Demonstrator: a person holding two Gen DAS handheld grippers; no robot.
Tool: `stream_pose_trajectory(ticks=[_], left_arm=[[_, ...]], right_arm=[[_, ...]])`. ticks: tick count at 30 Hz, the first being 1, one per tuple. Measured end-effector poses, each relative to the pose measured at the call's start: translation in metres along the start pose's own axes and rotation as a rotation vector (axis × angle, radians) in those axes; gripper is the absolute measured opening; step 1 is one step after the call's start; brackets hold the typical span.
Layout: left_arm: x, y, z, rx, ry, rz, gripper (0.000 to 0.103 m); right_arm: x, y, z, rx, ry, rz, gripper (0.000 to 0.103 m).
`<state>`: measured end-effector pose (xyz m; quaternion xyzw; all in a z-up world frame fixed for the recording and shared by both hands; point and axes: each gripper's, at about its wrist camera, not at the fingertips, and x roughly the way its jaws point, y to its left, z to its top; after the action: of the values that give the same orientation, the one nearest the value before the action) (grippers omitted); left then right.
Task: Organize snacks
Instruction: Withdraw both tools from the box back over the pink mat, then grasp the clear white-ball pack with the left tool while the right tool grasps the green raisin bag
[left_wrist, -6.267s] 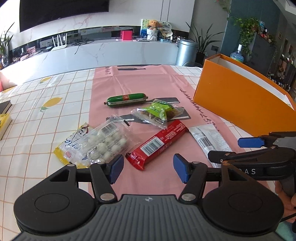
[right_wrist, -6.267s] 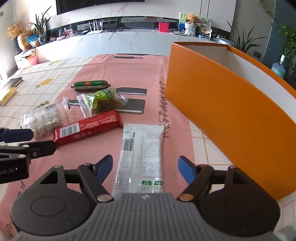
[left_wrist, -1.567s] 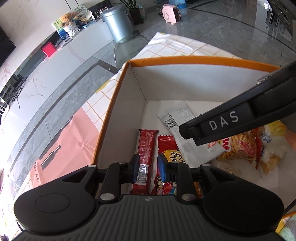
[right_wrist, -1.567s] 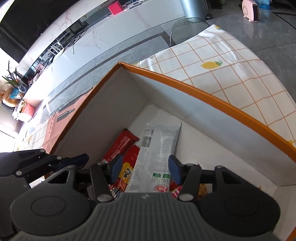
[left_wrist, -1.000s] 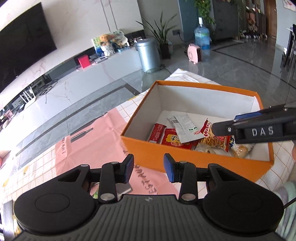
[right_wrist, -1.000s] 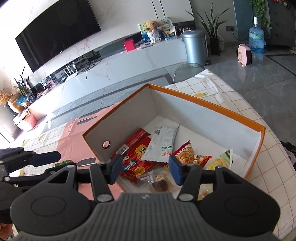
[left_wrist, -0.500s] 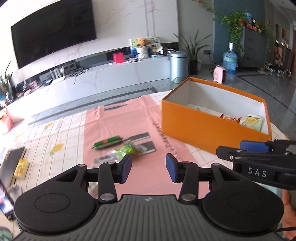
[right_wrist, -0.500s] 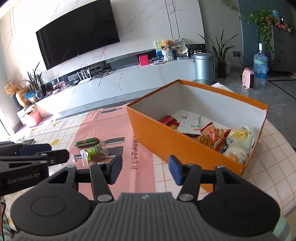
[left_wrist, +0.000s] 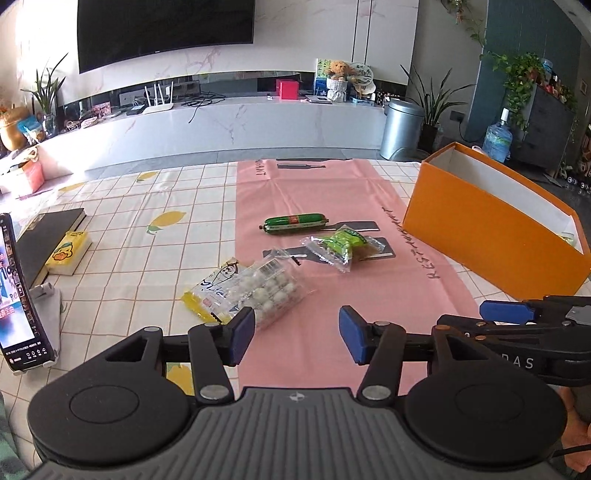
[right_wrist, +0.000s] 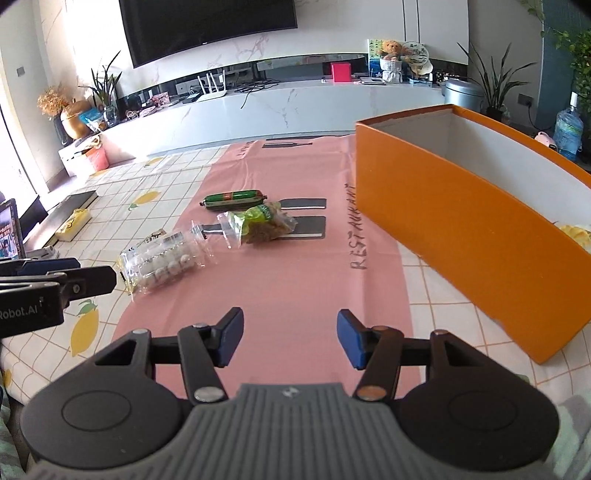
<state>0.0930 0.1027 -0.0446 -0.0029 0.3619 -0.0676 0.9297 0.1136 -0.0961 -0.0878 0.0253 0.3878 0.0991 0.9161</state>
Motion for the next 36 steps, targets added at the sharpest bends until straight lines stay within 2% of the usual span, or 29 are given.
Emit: stream_pose_trajectory(ticks=[6, 11, 15, 19, 22, 26, 29, 31, 32, 34, 36], left_arm=[[0.022, 0.016, 0.002, 0.039, 0.006, 0.015, 0.072], [0.046, 0.025, 0.007, 0.067, 0.003, 0.000, 0.076], [0.061, 0.024, 0.012, 0.136, 0.008, -0.017, 0.077], [0.073, 0.026, 0.019, 0.214, 0.002, -0.081, 0.081], [0.085, 0.028, 0.024, 0.289, 0.036, -0.127, 0.082], [0.096, 0.027, 0.023, 0.404, 0.081, -0.138, 0.084], [0.101, 0.024, 0.021, 0.461, 0.108, -0.127, 0.088], [0.105, 0.019, 0.017, 0.505, 0.136, -0.126, 0.088], [0.106, 0.016, 0.015, 0.528, 0.141, -0.119, 0.088], [0.109, 0.011, 0.010, 0.571, 0.137, -0.086, 0.088], [0.114, 0.006, 0.007, 0.578, 0.144, -0.029, 0.081]], right_arm=[[0.026, 0.007, 0.011, -0.036, 0.016, -0.004, 0.064], [0.049, 0.015, 0.019, -0.048, 0.014, 0.013, 0.064], [0.067, 0.025, 0.031, -0.074, 0.004, 0.035, 0.063], [0.085, 0.033, 0.044, -0.104, 0.000, 0.070, 0.053], [0.098, 0.038, 0.051, -0.125, -0.002, 0.081, 0.045], [0.113, 0.039, 0.058, -0.120, 0.001, 0.091, 0.043], [0.121, 0.040, 0.061, -0.113, 0.001, 0.099, 0.041], [0.125, 0.040, 0.060, -0.108, 0.012, 0.106, 0.025], [0.126, 0.040, 0.060, -0.106, 0.014, 0.110, 0.021], [0.125, 0.038, 0.058, -0.111, 0.005, 0.118, 0.018], [0.122, 0.037, 0.056, -0.129, 0.005, 0.118, 0.015]])
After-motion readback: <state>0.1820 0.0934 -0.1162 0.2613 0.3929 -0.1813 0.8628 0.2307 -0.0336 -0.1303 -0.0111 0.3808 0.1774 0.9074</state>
